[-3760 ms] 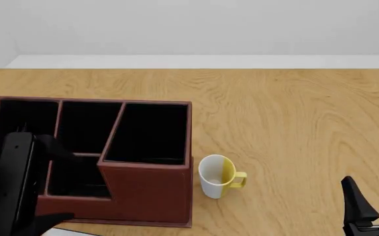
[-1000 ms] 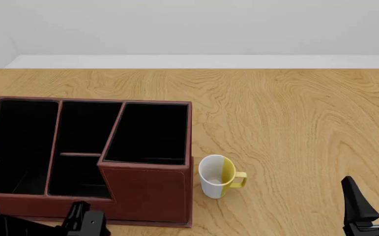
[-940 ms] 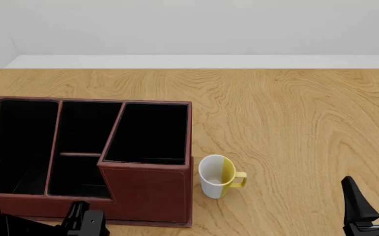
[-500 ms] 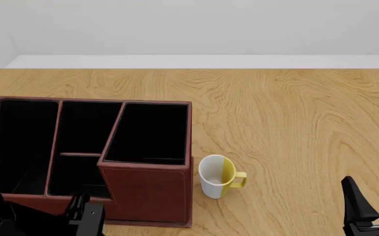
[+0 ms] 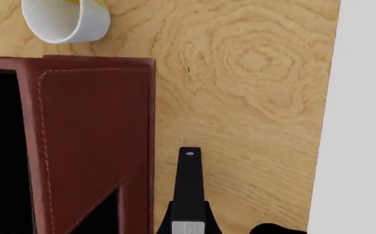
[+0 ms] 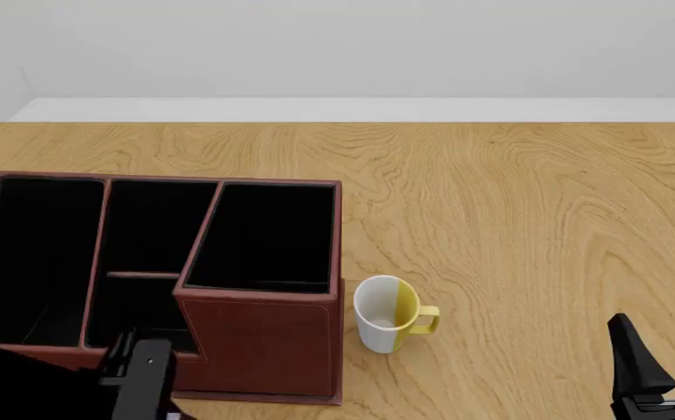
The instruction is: Pick up the book and place it in the front compartment of the caddy.
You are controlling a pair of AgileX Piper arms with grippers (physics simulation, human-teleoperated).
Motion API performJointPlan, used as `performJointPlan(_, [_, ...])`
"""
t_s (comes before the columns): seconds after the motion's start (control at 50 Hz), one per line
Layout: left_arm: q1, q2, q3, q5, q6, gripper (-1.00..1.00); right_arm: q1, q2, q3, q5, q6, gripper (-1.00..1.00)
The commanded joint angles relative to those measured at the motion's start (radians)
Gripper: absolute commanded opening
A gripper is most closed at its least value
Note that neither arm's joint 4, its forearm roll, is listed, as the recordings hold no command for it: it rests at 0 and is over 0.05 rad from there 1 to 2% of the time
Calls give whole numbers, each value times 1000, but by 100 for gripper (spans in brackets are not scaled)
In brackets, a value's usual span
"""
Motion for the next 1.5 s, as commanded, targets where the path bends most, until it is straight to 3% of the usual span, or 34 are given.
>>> performJointPlan(0.02, [-170, -22, -164, 98, -150, -100, 0, 0, 0, 0, 0, 100])
performJointPlan(0.04, [-238, -18, -186, 106, -211, -100, 0, 0, 0, 0, 0, 100])
performJointPlan(0.08, [-241, -14, -202, 107, -211, -100, 0, 0, 0, 0, 0, 100])
performJointPlan(0.14, [-334, 9, -267, 107, -315, -100, 0, 0, 0, 0, 0, 100])
performJointPlan(0.24, [-413, 21, -323, 107, -392, -100, 0, 0, 0, 0, 0, 100])
performJointPlan(0.28, [-473, 28, -382, 107, -458, -100, 0, 0, 0, 0, 0, 100])
performJointPlan(0.36, [-528, 31, -448, 107, -519, -100, 0, 0, 0, 0, 0, 100])
performJointPlan(0.52, [-565, 26, -575, 107, -540, -100, 0, 0, 0, 0, 0, 100])
performJointPlan(0.54, [-582, 29, -612, 107, -567, -100, 0, 0, 0, 0, 0, 100])
performJointPlan(0.62, [-557, 18, -674, 107, -506, -100, 0, 0, 0, 0, 0, 100])
performJointPlan(0.76, [-545, 6, -731, 107, -483, -100, 0, 0, 0, 0, 0, 100])
performJointPlan(0.92, [-515, -1, -871, 107, -441, -100, 0, 0, 0, 0, 0, 100])
performJointPlan(1.12, [-503, -6, -982, 107, -396, -100, 0, 0, 0, 0, 0, 100])
performJointPlan(1.34, [-451, -18, -1013, 107, -339, -100, 0, 0, 0, 0, 0, 100])
performJointPlan(1.44, [-349, -36, -978, 107, -231, -100, 0, 0, 0, 0, 0, 100])
performJointPlan(1.46, [-280, -48, -977, 107, -164, -100, 0, 0, 0, 0, 0, 100])
performJointPlan(1.48, [-293, -38, -985, 107, -204, -100, 0, 0, 0, 0, 0, 100])
performJointPlan(1.5, [-244, -59, -946, 107, -126, -100, 0, 0, 0, 0, 0, 100])
